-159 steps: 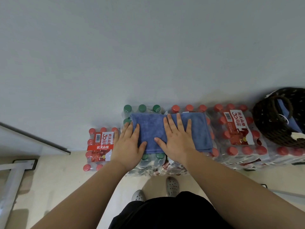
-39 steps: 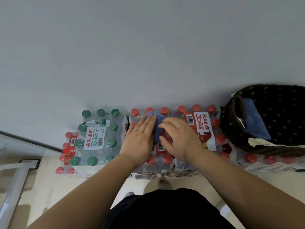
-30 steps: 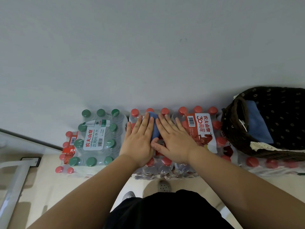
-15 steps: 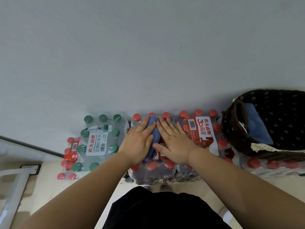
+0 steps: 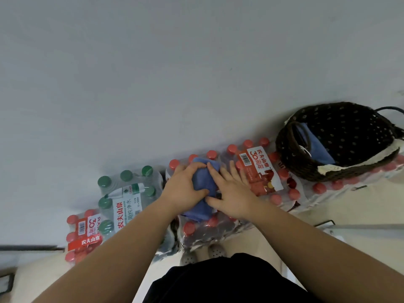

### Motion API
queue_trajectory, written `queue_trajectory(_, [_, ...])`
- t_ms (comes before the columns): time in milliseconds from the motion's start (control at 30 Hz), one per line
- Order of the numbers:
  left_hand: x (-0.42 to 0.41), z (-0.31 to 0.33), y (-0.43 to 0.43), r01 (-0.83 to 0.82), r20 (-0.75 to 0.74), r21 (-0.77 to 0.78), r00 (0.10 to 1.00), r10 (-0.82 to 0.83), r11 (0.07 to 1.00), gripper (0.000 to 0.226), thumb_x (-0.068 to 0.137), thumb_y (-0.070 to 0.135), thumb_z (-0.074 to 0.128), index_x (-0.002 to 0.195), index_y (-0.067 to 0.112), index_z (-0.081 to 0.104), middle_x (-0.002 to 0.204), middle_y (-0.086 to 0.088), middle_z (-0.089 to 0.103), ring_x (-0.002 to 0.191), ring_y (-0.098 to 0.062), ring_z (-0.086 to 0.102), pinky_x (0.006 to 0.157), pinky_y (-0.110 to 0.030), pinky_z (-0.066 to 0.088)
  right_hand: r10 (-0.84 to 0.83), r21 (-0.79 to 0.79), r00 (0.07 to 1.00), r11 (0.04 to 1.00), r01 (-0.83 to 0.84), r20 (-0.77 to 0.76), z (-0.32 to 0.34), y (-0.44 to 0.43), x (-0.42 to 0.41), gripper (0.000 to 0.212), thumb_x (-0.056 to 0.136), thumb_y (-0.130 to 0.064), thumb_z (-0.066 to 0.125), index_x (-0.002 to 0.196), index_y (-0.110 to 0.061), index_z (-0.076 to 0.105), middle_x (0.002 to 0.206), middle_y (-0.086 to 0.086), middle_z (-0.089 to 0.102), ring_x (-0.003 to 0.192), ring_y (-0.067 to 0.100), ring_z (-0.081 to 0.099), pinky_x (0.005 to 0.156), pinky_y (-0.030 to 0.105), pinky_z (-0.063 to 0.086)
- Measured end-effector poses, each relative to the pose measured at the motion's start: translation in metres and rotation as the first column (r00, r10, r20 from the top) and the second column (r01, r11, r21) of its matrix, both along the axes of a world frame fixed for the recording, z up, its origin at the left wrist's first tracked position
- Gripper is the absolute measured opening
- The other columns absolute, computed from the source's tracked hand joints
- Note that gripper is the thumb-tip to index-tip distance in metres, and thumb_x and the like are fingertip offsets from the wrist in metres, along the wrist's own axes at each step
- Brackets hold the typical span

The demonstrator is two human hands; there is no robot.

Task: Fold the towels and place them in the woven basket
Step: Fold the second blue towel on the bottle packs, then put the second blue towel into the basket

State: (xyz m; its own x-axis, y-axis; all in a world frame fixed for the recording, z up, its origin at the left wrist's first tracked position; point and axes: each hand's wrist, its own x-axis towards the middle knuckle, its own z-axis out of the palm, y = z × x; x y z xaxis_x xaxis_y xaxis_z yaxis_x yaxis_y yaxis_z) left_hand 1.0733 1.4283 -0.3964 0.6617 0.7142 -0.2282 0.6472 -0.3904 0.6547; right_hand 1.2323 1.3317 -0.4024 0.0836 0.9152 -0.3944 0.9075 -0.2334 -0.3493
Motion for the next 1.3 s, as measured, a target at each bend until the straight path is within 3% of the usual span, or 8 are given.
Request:
queue_trajectory(200, [0.014,0.010,-0.002,-0.075,0.235,-0.128,0.967,0.104,0.989,0.068,0.071,0.024,0.076,0.133,0.039,0.050,0.125,-0.004,0.046,0.109,-0.019,0.051,0.095,-0.028,0.044,-0.168,0.114,0.956,0.973,0.199,-0.239,0.020,-0.002,0.000,0.086,0.090,-0.044,0.045,0.155,-0.039,-0.011,0.167,0.003,-0.008,0.152,0.033,-0.004,0.123,0.050,0.012])
queue_trajectory(367, [0.042,0.052,-0.017,-0.128,0.444,-0.143,0.878,0.179,0.981,0.057,0.085,0.016,0.071,0.134,0.035,0.051,0.123,0.002,0.042,0.099,0.001,0.056,0.083,-0.004,0.045,-0.260,0.258,0.787,0.848,0.463,-0.559,0.060,-0.002,0.008,0.062,0.105,-0.018,0.040,0.157,-0.037,0.010,0.166,-0.005,-0.009,0.143,0.000,0.009,0.093,-0.009,0.013])
queue_trajectory(500, [0.081,0.092,-0.030,-0.110,0.576,-0.228,0.786,0.225,0.967,0.053,0.087,0.017,0.073,0.132,0.039,0.053,0.126,0.008,0.042,0.099,-0.003,0.063,0.086,-0.022,0.056,-0.248,0.389,0.684,0.670,0.633,-0.686,0.091,0.000,0.029,0.047,0.107,-0.030,0.039,0.150,-0.044,0.025,0.160,-0.011,0.020,0.132,-0.013,0.028,0.096,-0.005,0.024])
queue_trajectory(633, [0.125,0.118,-0.040,-0.094,0.671,-0.222,0.707,0.222,0.970,0.055,0.084,0.020,0.078,0.126,0.048,0.055,0.128,0.010,0.046,0.105,-0.002,0.062,0.087,-0.027,0.057,-0.185,0.434,0.613,0.554,0.711,-0.768,0.117,-0.006,0.074,0.040,0.106,-0.028,0.042,0.140,-0.049,0.042,0.138,-0.028,0.042,0.129,-0.011,0.041,0.112,0.026,0.037])
queue_trajectory(767, [0.181,0.133,-0.058,-0.092,0.688,-0.124,0.710,0.152,0.988,0.060,0.084,0.025,0.078,0.128,0.054,0.048,0.129,0.012,0.044,0.110,0.001,0.057,0.086,-0.020,0.055,-0.137,0.556,0.695,0.501,0.663,-0.706,0.143,-0.022,0.136,0.038,0.105,-0.017,0.045,0.137,-0.036,0.051,0.131,-0.015,0.048,0.120,-0.012,0.047,0.098,0.009,0.038])
queue_trajectory(933, [0.249,0.128,-0.071,-0.109,0.504,0.169,0.864,0.009,0.980,0.058,0.085,0.034,0.074,0.136,0.042,0.049,0.126,0.007,0.040,0.106,-0.005,0.053,0.092,-0.015,0.045,-0.198,0.602,0.769,0.516,0.609,-0.608,0.131,-0.047,0.240,0.038,0.105,-0.020,0.046,0.142,-0.030,0.049,0.131,-0.006,0.046,0.109,-0.017,0.045,0.089,0.000,0.032])
queue_trajectory(1100, [0.283,0.111,-0.084,-0.017,0.203,0.495,0.975,-0.096,0.869,0.032,0.084,0.035,0.066,0.113,0.024,0.073,0.117,0.001,0.056,0.104,-0.025,0.056,0.092,-0.038,0.049,-0.298,0.512,0.846,0.691,0.511,-0.442,0.092,-0.070,0.341,0.040,0.105,-0.023,0.045,0.144,-0.033,0.048,0.133,-0.001,0.044,0.106,-0.001,0.044,0.088,0.001,0.030])
queue_trajectory(1300, [0.306,0.101,-0.096,0.273,-0.301,0.656,0.950,-0.088,0.704,0.022,0.084,0.041,0.062,0.089,0.026,0.078,0.107,-0.001,0.064,0.114,-0.029,0.054,0.110,-0.056,0.034,-0.266,0.308,0.863,0.855,0.417,-0.430,0.048,-0.058,0.368,0.042,0.105,-0.022,0.046,0.146,-0.030,0.045,0.139,0.003,0.041,0.119,0.015,0.047,0.097,0.019,0.030])
